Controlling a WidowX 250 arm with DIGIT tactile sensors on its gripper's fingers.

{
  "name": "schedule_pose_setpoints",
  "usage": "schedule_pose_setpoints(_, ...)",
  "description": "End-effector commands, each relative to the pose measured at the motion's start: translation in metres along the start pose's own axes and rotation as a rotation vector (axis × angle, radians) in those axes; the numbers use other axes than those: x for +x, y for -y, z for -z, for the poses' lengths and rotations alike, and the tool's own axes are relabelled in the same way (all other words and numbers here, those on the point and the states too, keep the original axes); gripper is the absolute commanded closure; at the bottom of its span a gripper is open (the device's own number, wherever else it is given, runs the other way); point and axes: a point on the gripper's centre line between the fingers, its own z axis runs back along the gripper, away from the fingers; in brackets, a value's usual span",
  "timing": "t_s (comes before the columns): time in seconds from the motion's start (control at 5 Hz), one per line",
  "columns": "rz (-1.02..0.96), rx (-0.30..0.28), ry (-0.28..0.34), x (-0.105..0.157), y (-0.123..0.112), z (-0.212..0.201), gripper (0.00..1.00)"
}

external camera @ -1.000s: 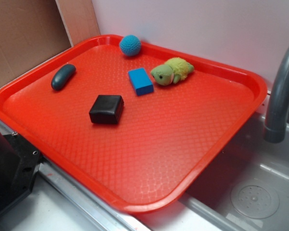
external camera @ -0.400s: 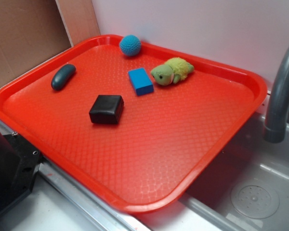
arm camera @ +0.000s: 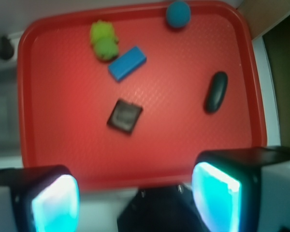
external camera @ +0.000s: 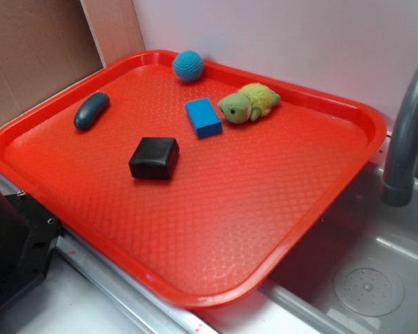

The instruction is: Grab the green animal.

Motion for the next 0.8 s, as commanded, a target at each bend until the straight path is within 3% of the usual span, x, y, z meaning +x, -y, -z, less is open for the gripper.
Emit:
schedule_pose_setpoints(0.0,-0.027,-0.012,0.116,0.060,0.034,0.024,0.00)
schedule_pose_setpoints(0.4,-0.072,0.015,0.193,0.104,0.058,0.071,0.00)
schedule_pose_setpoints(0.6,-0.087,0.047,0.174,0.120,0.061,0.095,0.00)
